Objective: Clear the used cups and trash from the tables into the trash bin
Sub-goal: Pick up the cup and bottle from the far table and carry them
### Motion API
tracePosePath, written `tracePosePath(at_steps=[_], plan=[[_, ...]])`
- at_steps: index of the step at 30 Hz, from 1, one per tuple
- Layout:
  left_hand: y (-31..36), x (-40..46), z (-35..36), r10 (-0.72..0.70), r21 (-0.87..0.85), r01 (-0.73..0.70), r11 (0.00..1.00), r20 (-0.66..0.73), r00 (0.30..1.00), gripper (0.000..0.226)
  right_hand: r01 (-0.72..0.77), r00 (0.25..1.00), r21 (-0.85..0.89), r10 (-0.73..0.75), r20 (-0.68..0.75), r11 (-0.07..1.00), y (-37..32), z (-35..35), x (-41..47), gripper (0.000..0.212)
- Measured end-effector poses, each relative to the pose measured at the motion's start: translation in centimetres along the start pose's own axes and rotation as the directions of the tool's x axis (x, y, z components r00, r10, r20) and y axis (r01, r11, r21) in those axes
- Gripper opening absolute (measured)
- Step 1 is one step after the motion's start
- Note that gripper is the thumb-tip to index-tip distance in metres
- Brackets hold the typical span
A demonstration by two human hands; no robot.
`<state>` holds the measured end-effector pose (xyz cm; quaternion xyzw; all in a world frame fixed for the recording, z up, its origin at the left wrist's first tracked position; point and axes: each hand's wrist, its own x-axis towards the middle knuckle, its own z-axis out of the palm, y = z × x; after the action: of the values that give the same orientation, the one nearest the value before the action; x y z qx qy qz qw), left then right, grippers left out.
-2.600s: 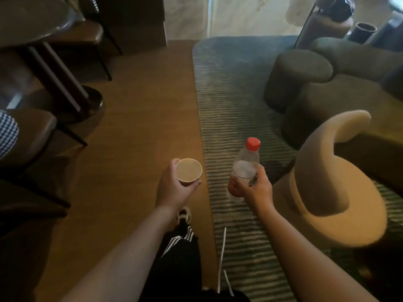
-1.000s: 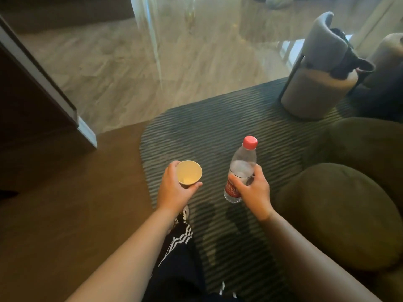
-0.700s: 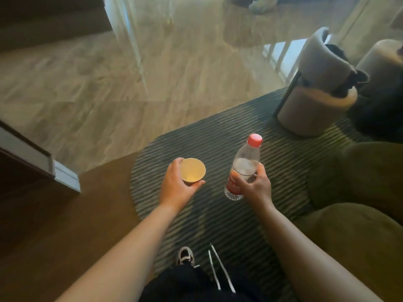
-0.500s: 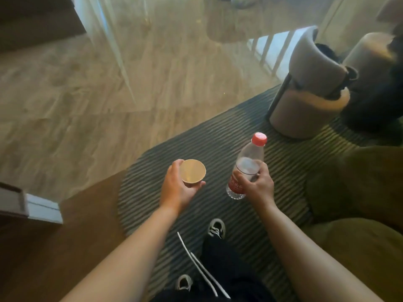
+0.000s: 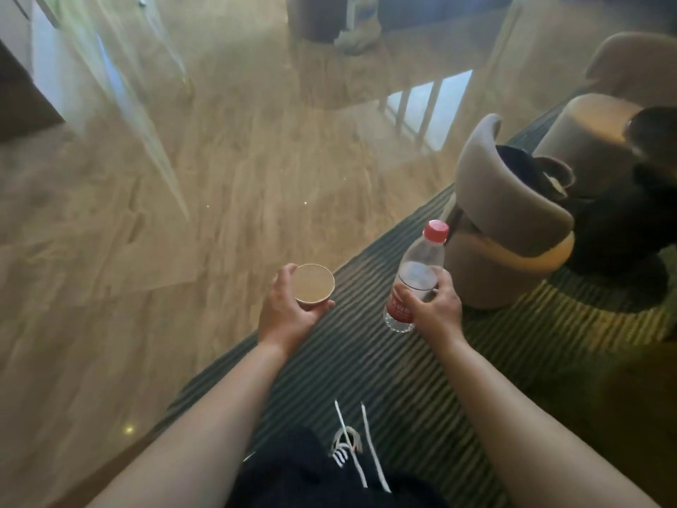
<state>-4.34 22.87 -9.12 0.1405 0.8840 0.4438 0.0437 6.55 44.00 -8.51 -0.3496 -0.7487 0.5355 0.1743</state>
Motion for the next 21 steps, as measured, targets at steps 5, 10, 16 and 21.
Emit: tracePosePath(at_steps=[5, 10, 16, 21], plan=[[2.7, 13.6, 4.3, 0.044, -0.002, -0.044, 0.999, 0.018, 0.999, 0.083, -0.019, 0.999, 0.054, 0.021, -0.041, 0.998, -3.7, 1.3, 12.6, 0.055], [3.6, 28.5, 9.6, 0.090, -0.030, -0.088, 0.996, 0.083, 0.992, 0.083, -0.060, 0.994, 0.066, 0.066, -0.087, 0.996, -4.8, 4.4, 26.4, 0.062], [5.6, 48.9, 14.3, 0.177, -0.042, -0.173, 0.984, 0.184, 0.967, 0.081, -0.090, 0.978, 0.039, 0.095, -0.186, 0.995, -8.0, 8.6, 44.8, 0.062], [9.0, 63.2, 17.1, 0.207, -0.044, -0.203, 0.978, 0.247, 0.947, 0.080, -0.141, 0.955, 0.057, 0.151, -0.254, 0.988, -11.1, 9.3, 56.5, 0.062]])
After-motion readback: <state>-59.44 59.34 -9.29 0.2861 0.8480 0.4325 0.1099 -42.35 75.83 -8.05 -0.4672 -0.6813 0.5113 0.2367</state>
